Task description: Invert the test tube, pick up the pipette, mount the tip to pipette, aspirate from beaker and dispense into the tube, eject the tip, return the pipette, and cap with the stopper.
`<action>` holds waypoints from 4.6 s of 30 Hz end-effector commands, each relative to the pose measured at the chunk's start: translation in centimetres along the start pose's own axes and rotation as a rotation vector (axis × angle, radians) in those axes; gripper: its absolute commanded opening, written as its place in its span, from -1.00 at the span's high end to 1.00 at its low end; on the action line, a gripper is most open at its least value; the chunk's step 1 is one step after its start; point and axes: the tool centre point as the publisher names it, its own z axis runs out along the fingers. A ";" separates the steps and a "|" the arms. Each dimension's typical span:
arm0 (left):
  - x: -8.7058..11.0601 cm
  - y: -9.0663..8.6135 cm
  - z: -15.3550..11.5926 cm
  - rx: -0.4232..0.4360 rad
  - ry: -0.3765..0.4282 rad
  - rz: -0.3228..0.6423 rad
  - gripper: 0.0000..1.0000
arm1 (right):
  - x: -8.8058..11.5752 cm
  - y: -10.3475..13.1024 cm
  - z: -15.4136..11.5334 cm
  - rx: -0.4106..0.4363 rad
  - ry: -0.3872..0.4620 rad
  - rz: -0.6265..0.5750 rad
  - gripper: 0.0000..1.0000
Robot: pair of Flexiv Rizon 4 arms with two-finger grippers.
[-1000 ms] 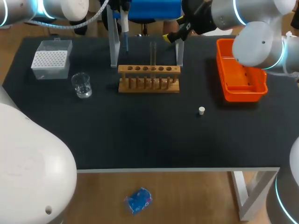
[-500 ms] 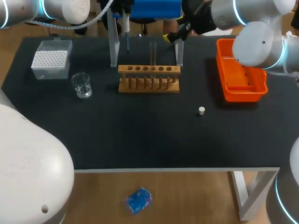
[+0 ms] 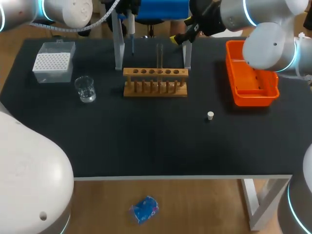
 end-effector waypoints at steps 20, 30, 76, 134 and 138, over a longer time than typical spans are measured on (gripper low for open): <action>4.0 6.6 -9.2 0.292 0.284 0.294 -1.00 | 0.0 0.1 -0.1 0.004 0.001 0.000 -1.00; 6.4 8.4 -12.3 0.326 0.444 0.542 -1.00 | 0.0 0.1 -0.1 0.004 0.001 0.000 -1.00; 9.2 13.0 -12.7 0.137 0.589 0.838 -1.00 | 3.4 -9.4 -10.1 -0.170 0.278 -0.081 -1.00; 8.5 10.4 -6.3 0.113 0.635 0.851 -1.00 | 9.2 -20.8 -12.2 -0.130 0.232 -0.032 -1.00; 8.5 10.4 -6.3 0.113 0.635 0.851 -1.00 | 9.8 -22.6 -11.4 -0.107 0.197 0.000 -1.00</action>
